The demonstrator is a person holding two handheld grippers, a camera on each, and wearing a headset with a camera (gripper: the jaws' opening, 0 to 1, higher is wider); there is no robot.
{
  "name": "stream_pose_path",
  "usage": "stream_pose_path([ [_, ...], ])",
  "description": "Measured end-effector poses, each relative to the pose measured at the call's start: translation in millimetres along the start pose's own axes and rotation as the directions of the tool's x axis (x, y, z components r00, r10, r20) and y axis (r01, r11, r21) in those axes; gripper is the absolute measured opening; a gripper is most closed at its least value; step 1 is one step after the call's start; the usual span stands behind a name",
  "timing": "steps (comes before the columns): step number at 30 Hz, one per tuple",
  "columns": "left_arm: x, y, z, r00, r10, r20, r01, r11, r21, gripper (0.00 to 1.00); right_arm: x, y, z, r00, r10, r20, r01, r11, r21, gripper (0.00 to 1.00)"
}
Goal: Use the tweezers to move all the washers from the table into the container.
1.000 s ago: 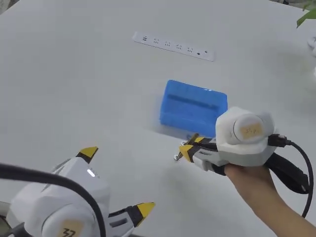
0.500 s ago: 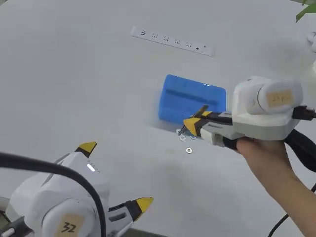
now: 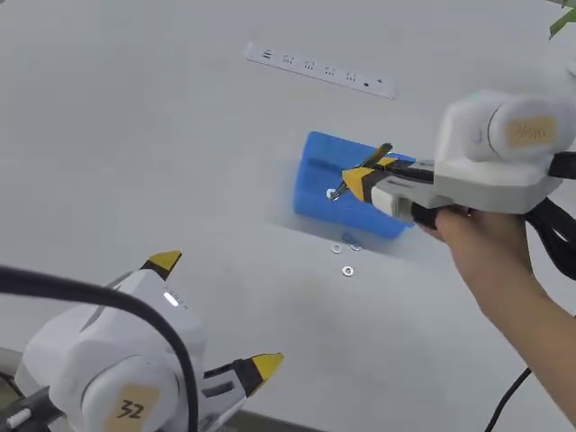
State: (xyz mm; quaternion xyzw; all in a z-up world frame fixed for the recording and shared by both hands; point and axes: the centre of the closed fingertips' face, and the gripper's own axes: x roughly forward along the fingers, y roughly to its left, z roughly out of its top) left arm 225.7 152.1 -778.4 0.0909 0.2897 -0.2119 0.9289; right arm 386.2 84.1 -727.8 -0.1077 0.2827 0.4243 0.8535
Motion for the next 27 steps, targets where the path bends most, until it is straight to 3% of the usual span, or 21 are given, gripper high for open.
stream_pose_path([
  [7, 0.6, -0.7, -0.8, 1.0000, -0.005, -0.004, 0.005, 1.000, 0.004, 0.86, 23.4, -10.1, 11.1, 0.9994, -0.022, 0.025, 0.021, 0.999, 0.036, 0.04],
  [11, 0.5, -0.1, -1.4, 1.0000, -0.001, -0.009, 0.001, 1.000, 0.006, 0.86, 37.5, -18.9, 4.3, 0.9988, -0.048, -0.006, 0.048, 0.999, 0.015, 0.04],
  [18, -0.1, 1.0, -2.3, 0.9999, 0.005, -0.016, -0.004, 1.000, 0.012, 0.84, 54.8, -18.2, -11.4, 0.9973, -0.054, -0.050, 0.054, 0.999, -0.001, 0.04],
  [27, 0.7, 0.4, -3.6, 0.9997, 0.002, -0.025, -0.002, 1.000, 0.018, 0.83, 68.4, -22.6, -19.6, 0.9959, -0.045, -0.079, 0.049, 0.998, 0.046, 0.04],
])
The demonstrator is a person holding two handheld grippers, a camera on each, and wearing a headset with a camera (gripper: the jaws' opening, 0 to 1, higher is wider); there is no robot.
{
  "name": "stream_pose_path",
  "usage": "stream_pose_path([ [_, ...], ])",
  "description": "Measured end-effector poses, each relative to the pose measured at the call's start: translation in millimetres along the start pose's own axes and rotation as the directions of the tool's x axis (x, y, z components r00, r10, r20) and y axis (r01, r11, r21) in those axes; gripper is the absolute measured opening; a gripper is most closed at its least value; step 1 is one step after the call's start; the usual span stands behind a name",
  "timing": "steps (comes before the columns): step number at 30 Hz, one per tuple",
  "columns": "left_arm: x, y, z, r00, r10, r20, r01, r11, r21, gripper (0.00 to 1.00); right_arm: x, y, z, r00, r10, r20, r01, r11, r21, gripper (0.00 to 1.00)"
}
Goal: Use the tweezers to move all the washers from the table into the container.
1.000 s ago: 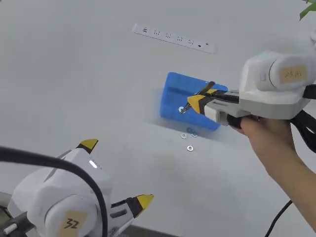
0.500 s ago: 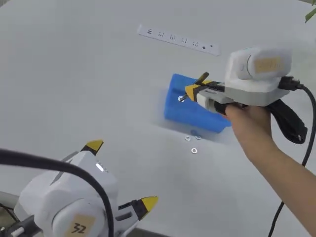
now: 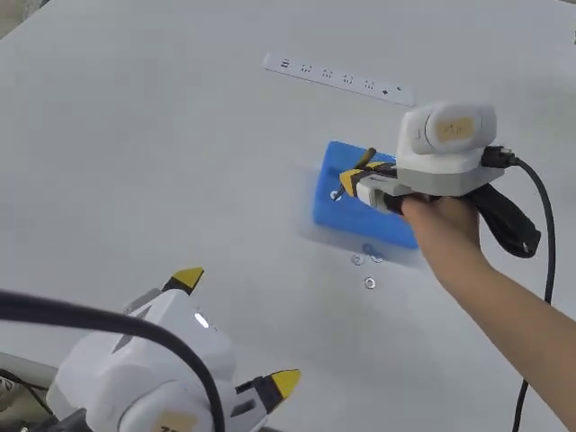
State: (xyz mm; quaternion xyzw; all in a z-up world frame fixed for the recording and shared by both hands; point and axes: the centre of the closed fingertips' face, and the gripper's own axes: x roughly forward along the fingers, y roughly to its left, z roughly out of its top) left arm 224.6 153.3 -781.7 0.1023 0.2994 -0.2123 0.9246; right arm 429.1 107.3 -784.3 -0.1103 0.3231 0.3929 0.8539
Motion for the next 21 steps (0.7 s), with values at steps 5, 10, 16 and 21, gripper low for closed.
stream_pose_path([
  [5, 0.3, 0.3, -0.1, 1.0000, 0.001, 0.000, -0.001, 1.000, -0.001, 0.83, 8.4, 3.0, -4.4, 0.9997, 0.009, -0.021, -0.009, 1.000, -0.002, 0.04],
  [10, 0.3, 0.0, 0.8, 1.0000, 0.000, 0.007, 0.000, 1.000, -0.003, 0.83, 12.6, 3.7, -7.5, 0.9991, 0.011, -0.041, -0.012, 1.000, -0.009, 0.04],
  [16, 0.2, -0.1, 0.1, 1.0000, 0.000, 0.005, 0.000, 1.000, -0.002, 0.83, 15.7, 3.4, -10.5, 0.9983, 0.020, -0.054, -0.021, 1.000, -0.012, 0.04],
  [21, 0.1, -0.5, -0.4, 1.0000, 0.001, 0.003, -0.001, 1.000, 0.006, 0.83, 15.5, 2.3, -10.8, 0.9978, 0.025, -0.061, -0.025, 1.000, 0.000, 0.05],
])
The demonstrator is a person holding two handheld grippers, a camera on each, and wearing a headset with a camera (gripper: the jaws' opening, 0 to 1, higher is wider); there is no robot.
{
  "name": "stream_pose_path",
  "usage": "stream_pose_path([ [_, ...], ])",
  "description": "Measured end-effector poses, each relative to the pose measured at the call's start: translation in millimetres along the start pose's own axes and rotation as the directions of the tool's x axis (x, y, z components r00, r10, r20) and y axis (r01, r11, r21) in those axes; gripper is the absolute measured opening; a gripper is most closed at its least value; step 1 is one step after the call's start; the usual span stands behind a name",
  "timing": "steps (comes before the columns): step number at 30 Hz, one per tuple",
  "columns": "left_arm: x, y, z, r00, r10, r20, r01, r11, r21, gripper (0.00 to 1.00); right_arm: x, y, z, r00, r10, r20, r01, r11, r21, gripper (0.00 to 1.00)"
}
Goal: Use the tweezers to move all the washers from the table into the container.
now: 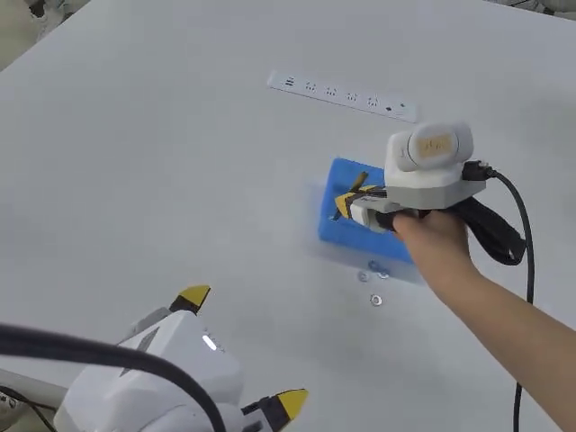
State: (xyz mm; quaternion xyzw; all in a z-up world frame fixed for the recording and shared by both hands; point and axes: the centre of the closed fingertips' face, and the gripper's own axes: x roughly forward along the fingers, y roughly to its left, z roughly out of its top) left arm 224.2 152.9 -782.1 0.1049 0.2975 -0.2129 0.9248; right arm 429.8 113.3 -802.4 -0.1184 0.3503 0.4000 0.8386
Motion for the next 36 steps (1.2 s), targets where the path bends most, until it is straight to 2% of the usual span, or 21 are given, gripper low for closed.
stream_pose_path([
  [6, -0.1, 0.6, -0.4, 1.0000, 0.006, -0.001, -0.006, 1.000, 0.004, 0.83, -1.9, 0.7, 1.3, 0.9999, 0.001, 0.012, -0.001, 1.000, -0.003, 0.05],
  [10, -0.1, 0.7, -0.5, 1.0000, 0.007, -0.001, -0.007, 1.000, 0.005, 0.83, -5.6, -4.1, 3.4, 0.9995, -0.024, 0.021, 0.024, 1.000, -0.006, 0.05],
  [20, 0.3, -1.4, -0.2, 1.0000, -0.001, -0.002, 0.001, 1.000, 0.016, 0.83, -30.4, -9.6, 17.3, 0.9948, -0.058, 0.084, 0.056, 0.998, 0.030, 0.05],
  [29, -0.2, -0.8, -0.4, 1.0000, -0.001, -0.003, 0.001, 1.000, 0.021, 0.83, -67.5, 6.1, 35.9, 0.9811, -0.064, 0.183, 0.064, 0.998, 0.009, 0.05],
  [36, -0.1, 0.0, -0.6, 1.0000, 0.006, -0.006, -0.006, 0.999, 0.032, 0.83, -89.0, 16.9, 44.9, 0.9706, -0.055, 0.234, 0.057, 0.998, 0.001, 0.05],
])
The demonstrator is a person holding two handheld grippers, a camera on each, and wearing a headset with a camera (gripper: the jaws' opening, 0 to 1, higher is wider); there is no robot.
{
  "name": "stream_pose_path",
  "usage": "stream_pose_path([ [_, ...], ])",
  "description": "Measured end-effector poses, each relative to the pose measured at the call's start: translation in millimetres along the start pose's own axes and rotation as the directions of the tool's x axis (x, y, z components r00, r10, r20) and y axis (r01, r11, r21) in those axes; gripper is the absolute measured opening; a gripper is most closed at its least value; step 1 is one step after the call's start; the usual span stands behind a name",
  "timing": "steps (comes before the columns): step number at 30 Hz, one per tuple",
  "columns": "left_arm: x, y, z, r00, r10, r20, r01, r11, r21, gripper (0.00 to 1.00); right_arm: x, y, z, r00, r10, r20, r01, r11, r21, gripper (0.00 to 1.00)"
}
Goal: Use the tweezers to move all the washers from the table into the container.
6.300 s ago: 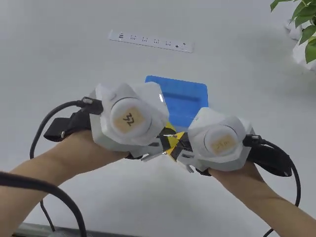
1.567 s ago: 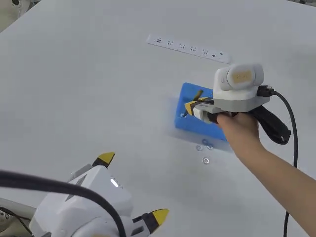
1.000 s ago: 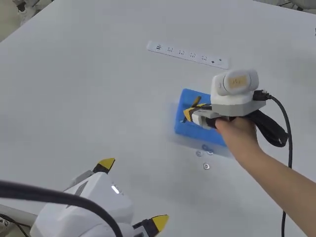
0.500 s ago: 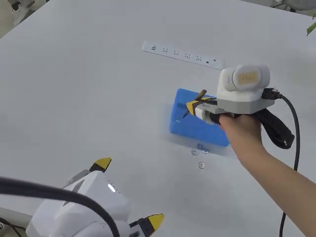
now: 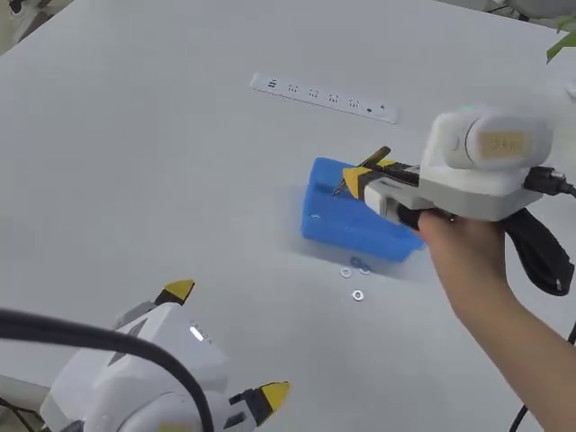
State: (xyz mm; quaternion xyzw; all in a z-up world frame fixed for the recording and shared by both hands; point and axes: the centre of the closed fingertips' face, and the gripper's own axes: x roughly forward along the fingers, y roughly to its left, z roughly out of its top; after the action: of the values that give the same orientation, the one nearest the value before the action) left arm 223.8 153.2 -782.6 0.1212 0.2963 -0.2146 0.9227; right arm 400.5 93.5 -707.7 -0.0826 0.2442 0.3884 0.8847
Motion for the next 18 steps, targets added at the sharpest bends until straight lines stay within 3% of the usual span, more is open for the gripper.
stream_pose_path([
  [8, 0.3, 1.1, -0.1, 1.0000, 0.001, -0.002, -0.001, 1.000, -0.004, 0.83, -16.7, 3.0, -1.2, 0.9996, 0.019, 0.021, -0.020, 0.999, 0.032, 0.05],
  [18, 1.0, 0.8, -0.6, 1.0000, 0.000, -0.007, 0.000, 1.000, 0.001, 0.83, -25.4, 5.6, -43.8, 0.9986, 0.022, -0.049, -0.019, 0.998, 0.062, 0.05],
])
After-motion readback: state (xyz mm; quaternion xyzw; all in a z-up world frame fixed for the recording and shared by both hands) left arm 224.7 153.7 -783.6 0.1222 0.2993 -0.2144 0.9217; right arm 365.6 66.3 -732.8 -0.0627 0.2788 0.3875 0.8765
